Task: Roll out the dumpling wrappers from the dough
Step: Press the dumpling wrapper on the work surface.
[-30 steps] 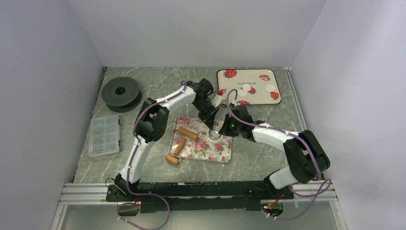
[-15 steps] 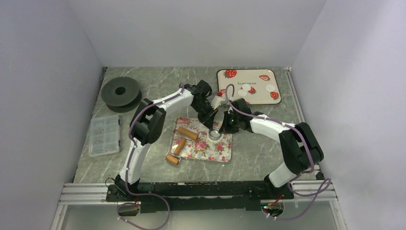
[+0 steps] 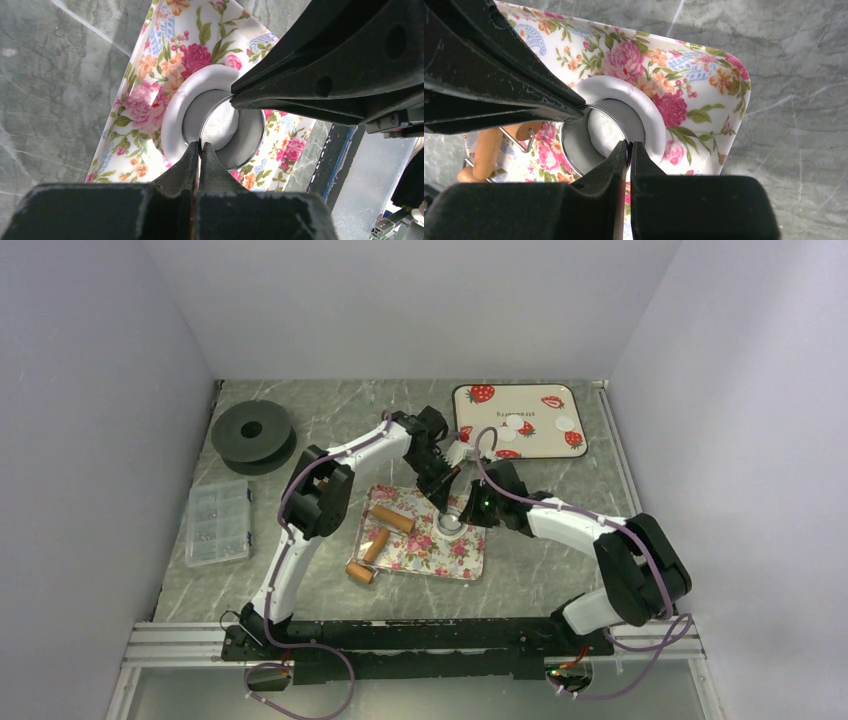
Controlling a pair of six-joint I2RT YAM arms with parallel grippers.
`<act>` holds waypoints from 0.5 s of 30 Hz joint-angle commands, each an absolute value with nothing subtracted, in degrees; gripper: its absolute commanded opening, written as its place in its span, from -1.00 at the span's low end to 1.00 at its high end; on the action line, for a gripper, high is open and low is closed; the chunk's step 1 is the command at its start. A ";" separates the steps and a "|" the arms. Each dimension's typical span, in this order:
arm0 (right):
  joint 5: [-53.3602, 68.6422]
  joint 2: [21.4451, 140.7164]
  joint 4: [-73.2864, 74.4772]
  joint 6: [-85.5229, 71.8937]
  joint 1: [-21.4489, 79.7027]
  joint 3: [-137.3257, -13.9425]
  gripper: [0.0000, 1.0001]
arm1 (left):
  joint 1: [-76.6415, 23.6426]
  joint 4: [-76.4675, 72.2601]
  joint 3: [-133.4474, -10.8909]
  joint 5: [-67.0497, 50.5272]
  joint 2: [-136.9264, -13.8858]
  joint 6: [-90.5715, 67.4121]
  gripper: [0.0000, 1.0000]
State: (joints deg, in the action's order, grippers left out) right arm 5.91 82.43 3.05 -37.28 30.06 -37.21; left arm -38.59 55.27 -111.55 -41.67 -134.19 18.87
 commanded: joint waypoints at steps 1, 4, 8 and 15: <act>3.06 88.35 7.55 -33.57 29.75 -42.70 -1.00 | -41.22 55.81 -105.66 -37.78 -137.03 22.41 -1.00; 2.75 89.38 8.16 -32.63 29.73 -44.84 -1.00 | -41.13 55.41 -104.61 -37.79 -136.16 22.24 -1.00; 2.62 88.64 7.91 -32.82 29.83 -44.43 -1.00 | -41.06 55.70 -105.18 -37.75 -136.40 22.05 -1.00; 1.86 86.69 6.79 -33.59 29.88 -41.68 -1.00 | -41.03 55.69 -106.00 -37.96 -136.24 21.54 -1.00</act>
State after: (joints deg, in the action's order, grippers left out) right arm 6.17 86.08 10.76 -35.53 29.71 -43.46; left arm -38.17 52.38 -108.51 -42.37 -132.57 18.33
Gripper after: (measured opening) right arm 0.069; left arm 0.012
